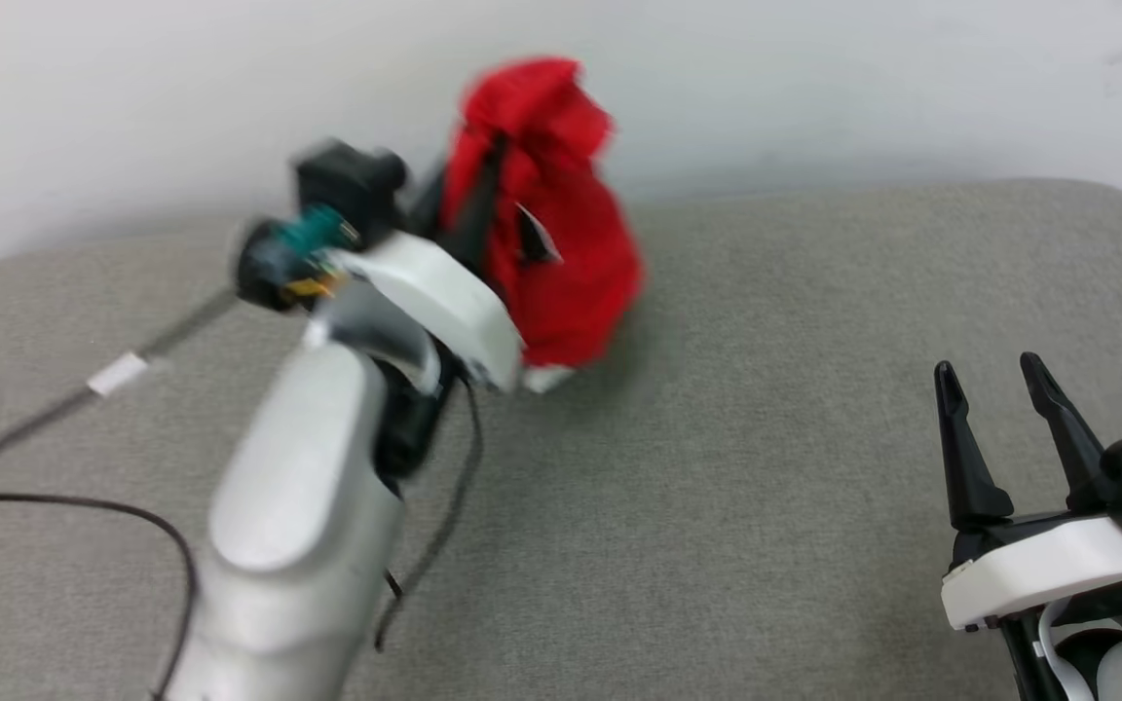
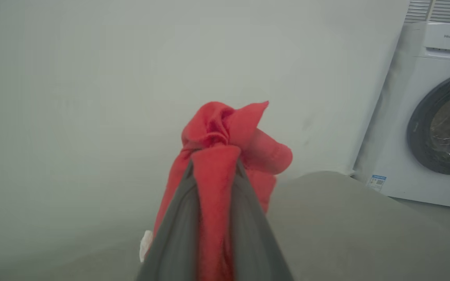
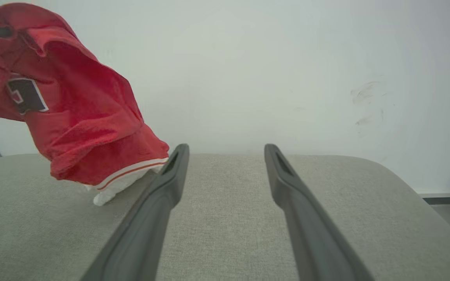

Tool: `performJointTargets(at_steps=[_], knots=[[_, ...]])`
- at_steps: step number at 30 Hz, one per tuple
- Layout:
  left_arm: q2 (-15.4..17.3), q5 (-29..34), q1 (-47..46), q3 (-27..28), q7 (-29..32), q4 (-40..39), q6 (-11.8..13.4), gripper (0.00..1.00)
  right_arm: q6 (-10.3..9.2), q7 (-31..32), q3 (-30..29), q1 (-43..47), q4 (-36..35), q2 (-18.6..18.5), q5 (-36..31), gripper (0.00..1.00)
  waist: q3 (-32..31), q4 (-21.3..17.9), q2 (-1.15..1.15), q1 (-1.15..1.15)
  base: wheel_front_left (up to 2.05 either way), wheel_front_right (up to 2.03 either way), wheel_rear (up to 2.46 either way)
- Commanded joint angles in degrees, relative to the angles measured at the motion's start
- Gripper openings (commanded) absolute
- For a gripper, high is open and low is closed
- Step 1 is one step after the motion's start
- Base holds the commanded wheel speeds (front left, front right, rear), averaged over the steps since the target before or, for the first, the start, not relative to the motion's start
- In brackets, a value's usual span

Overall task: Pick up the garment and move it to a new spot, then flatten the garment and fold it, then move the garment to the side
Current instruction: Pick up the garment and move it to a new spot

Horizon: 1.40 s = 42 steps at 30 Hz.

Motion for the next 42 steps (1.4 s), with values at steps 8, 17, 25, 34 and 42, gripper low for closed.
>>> performJointTargets(at_steps=[8,17,25,34,42], knots=[[-2.4,-2.3,17.1,-11.6,2.1,-4.5,-0.6,0.0,-0.02,-1.6,0.4,-0.4,1.0,0.1,1.5,1.0,3.7,-2.7,0.0,0.01,0.0,0.0,0.0],[-1.9,-0.5,27.9,-18.2,3.2,-5.0,0.6,1.0,-0.02,-2.6,0.8,-1.3,2.6,0.1,2.0,1.0,4.5,-0.9,0.0,0.01,0.0,0.0,0.0],[-1.9,2.7,26.0,-18.0,-5.6,-11.8,2.7,1.0,-0.02,-2.2,0.3,-0.2,3.6,0.1,2.1,1.0,0.8,2.0,0.0,0.01,0.0,0.0,0.0],[-0.7,1.4,26.4,-10.6,-10.2,-15.5,8.7,1.0,-0.02,-1.4,-0.6,2.4,3.3,0.1,2.2,1.0,-2.9,3.9,0.0,0.01,0.0,0.0,0.0],[5.4,-0.5,32.6,-1.0,-11.9,-15.3,14.3,1.0,-0.02,-0.4,-0.7,5.7,2.9,0.1,2.6,1.0,-5.4,4.0,0.0,0.01,0.0,0.0,0.0]])
